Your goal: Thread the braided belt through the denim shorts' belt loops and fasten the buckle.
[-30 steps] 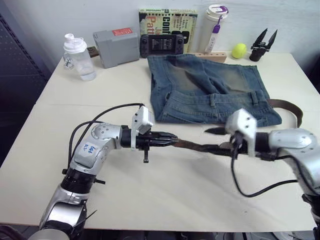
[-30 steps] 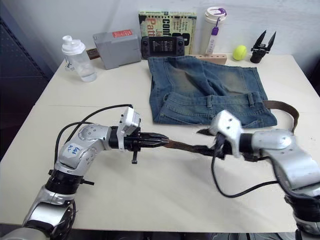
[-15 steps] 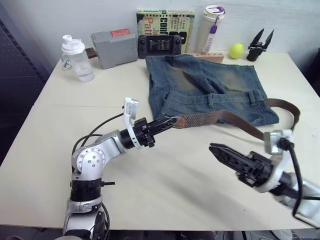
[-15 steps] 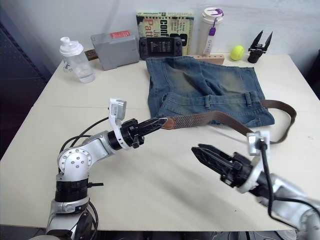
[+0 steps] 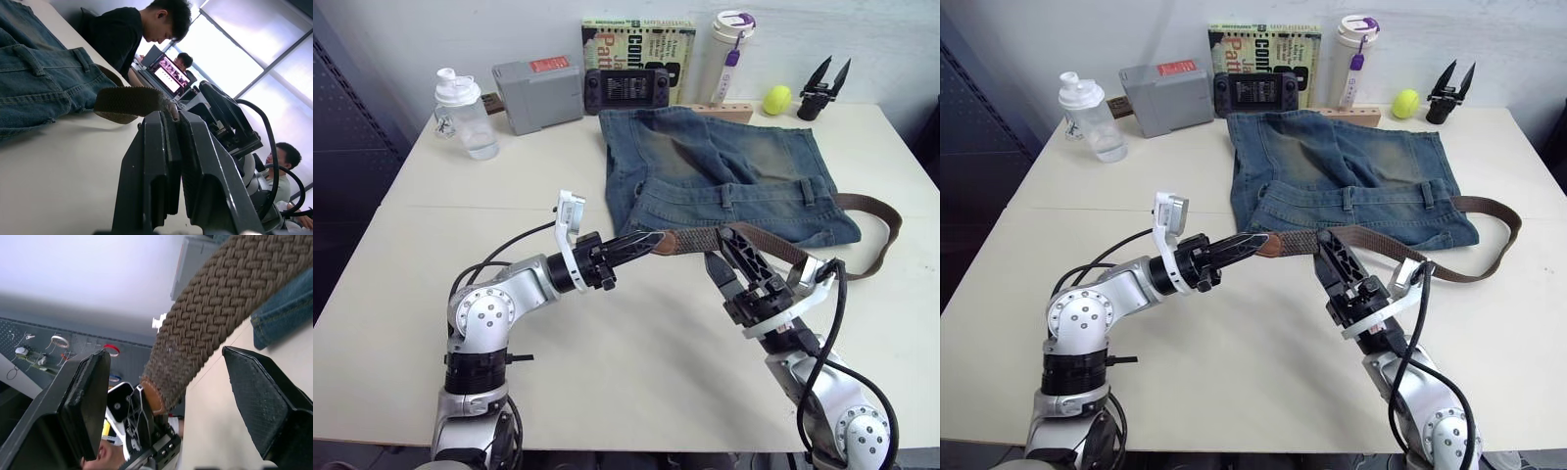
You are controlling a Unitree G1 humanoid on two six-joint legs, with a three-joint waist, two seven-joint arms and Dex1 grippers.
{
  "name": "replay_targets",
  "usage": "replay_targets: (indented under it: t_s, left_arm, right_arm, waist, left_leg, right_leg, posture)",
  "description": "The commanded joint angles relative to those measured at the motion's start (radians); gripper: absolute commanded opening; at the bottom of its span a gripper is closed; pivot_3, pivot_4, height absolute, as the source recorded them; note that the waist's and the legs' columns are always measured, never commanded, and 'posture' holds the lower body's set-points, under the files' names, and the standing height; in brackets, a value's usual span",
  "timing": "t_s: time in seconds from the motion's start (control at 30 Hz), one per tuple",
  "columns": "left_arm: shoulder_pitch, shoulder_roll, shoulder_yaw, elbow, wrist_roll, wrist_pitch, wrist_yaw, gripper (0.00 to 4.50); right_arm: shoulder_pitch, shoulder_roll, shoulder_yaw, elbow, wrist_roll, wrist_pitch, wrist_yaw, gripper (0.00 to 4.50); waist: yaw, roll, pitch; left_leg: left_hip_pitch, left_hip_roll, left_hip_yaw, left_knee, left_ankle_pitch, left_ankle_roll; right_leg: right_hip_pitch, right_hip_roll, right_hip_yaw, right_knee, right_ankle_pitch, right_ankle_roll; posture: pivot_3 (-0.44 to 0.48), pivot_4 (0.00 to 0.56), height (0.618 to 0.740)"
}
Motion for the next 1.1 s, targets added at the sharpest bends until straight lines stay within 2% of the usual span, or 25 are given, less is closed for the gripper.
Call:
replay_targets:
  t_s: [0.03,0.3,0.33,0.4,0.43,0.5,0.53,0.6,0.8,0.83,0.87,0.9,1.0,1.1]
  left_arm:
    - [-0.019,0.007,-0.010,-0.027,-0.028,-0.003,-0.016,0.00]
    - [-0.019,0.019,-0.007,-0.024,-0.032,-0.004,-0.016,0.00]
    - [-0.018,0.021,-0.007,-0.024,-0.033,-0.003,-0.015,0.00]
    - [-0.017,0.024,-0.007,-0.025,-0.035,0.000,-0.015,0.00]
    - [-0.016,0.026,-0.008,-0.025,-0.034,0.001,-0.015,0.00]
    - [-0.015,0.030,-0.012,-0.025,-0.031,0.002,-0.018,0.00]
    - [-0.015,0.032,-0.016,-0.026,-0.025,0.000,-0.019,0.00]
    - [-0.016,0.034,-0.022,-0.025,-0.019,0.000,-0.017,0.00]
    - [-0.017,0.070,-0.091,-0.028,0.071,-0.033,-0.024,0.00]
    - [-0.019,0.079,-0.105,-0.031,0.082,-0.042,-0.038,0.86]
    - [-0.021,0.090,-0.120,-0.037,0.095,-0.053,-0.054,1.00]
    - [-0.027,0.099,-0.135,-0.036,0.122,-0.072,-0.061,1.35]
    - [-0.041,0.126,-0.174,-0.010,0.210,-0.151,-0.099,2.77]
    - [-0.077,0.166,-0.275,0.054,0.405,-0.345,-0.167,4.15]
  right_arm:
    - [-0.015,0.015,0.001,0.003,-0.022,-0.024,0.013,3.93]
    - [-0.011,0.041,0.002,0.010,-0.040,-0.041,0.022,3.93]
    - [-0.011,0.044,0.002,0.009,-0.039,-0.043,0.023,3.43]
    - [-0.011,0.047,0.005,0.017,-0.046,-0.042,0.025,2.86]
    - [-0.011,0.047,0.006,0.019,-0.047,-0.041,0.025,2.26]
    - [-0.012,0.048,0.005,0.018,-0.048,-0.038,0.036,1.49]
    - [-0.013,0.048,0.004,0.018,-0.048,-0.039,0.038,0.89]
    - [-0.014,0.049,0.001,0.023,-0.050,-0.041,0.039,0.05]
    - [-0.015,0.055,-0.018,0.022,-0.049,-0.053,0.067,0.05]
    - [-0.013,0.057,-0.028,0.024,-0.047,-0.059,0.070,0.00]
    - [-0.012,0.059,-0.039,0.026,-0.047,-0.065,0.074,0.00]
    - [-0.011,0.055,-0.053,0.028,-0.050,-0.071,0.079,0.00]
    - [-0.007,0.044,-0.114,0.037,-0.031,-0.097,0.085,0.00]
    - [0.006,0.018,-0.195,0.048,-0.008,-0.117,0.094,0.00]
  waist:
    - [0.001,0.000,0.000]
    - [0.000,0.000,0.000]
    - [0.000,0.000,0.000]
    - [0.000,0.000,0.000]
    - [0.000,0.000,0.000]
    - [0.000,0.000,0.000]
    - [0.000,0.000,0.000]
    - [0.000,0.000,0.000]
    - [0.001,0.000,0.000]
    - [0.001,0.000,0.000]
    - [0.001,0.000,0.000]
    - [0.001,0.000,0.000]
    - [0.002,0.000,0.000]
    - [0.004,0.001,0.000]
  left_leg:
    - [0.000,0.000,0.000,0.000,0.000,0.000]
    - [0.000,0.000,0.000,0.000,0.000,0.000]
    - [0.000,0.000,0.000,-0.001,0.000,0.000]
    - [0.000,0.000,0.000,-0.001,0.000,0.000]
    - [0.000,0.000,0.000,-0.001,0.000,0.000]
    - [0.000,0.000,0.000,0.000,0.000,0.000]
    - [0.000,0.000,0.000,-0.001,0.000,0.000]
    - [0.000,0.000,0.000,-0.001,0.000,0.000]
    - [0.000,0.000,0.000,-0.001,0.000,0.000]
    - [0.000,0.000,0.000,-0.001,0.000,0.000]
    - [0.000,0.000,0.001,-0.001,0.000,0.000]
    - [0.000,0.000,0.001,-0.001,0.000,0.000]
    - [0.000,0.000,0.001,-0.001,0.000,0.000]
    - [0.000,0.000,0.003,-0.001,0.000,0.000]
  right_leg:
    - [0.000,0.000,0.000,0.000,0.000,0.000]
    - [0.000,0.000,0.000,0.000,0.000,0.000]
    - [0.000,0.000,0.000,0.000,0.000,0.000]
    - [0.000,0.000,0.000,0.000,0.000,0.000]
    - [0.000,0.000,0.001,0.000,0.000,0.000]
    - [0.000,0.000,0.001,0.000,0.000,0.000]
    - [0.000,0.000,0.001,0.000,0.000,0.000]
    - [0.000,0.000,0.001,0.000,0.000,0.000]
    - [0.000,0.000,0.001,0.000,0.000,0.000]
    - [0.000,0.000,0.001,0.000,0.000,0.000]
    - [0.000,0.000,0.001,0.000,0.000,0.000]
    - [0.000,0.000,0.001,-0.001,0.000,0.000]
    - [0.000,0.000,0.001,-0.001,0.000,0.000]
    - [-0.001,0.000,0.001,-0.001,0.000,0.000]
  posture:
    - [0.000,0.150,0.731]
    - [0.000,0.150,0.731]
    - [0.000,0.150,0.731]
    - [0.000,0.150,0.731]
    - [0.000,0.150,0.731]
    - [0.000,0.150,0.731]
    - [0.000,0.150,0.731]
    - [0.000,0.150,0.731]
    - [0.000,0.150,0.731]
    - [0.000,0.150,0.731]
    - [0.000,0.150,0.731]
    - [0.000,0.150,0.731]
    - [0.000,0.150,0.731]
    - [0.000,0.150,0.731]
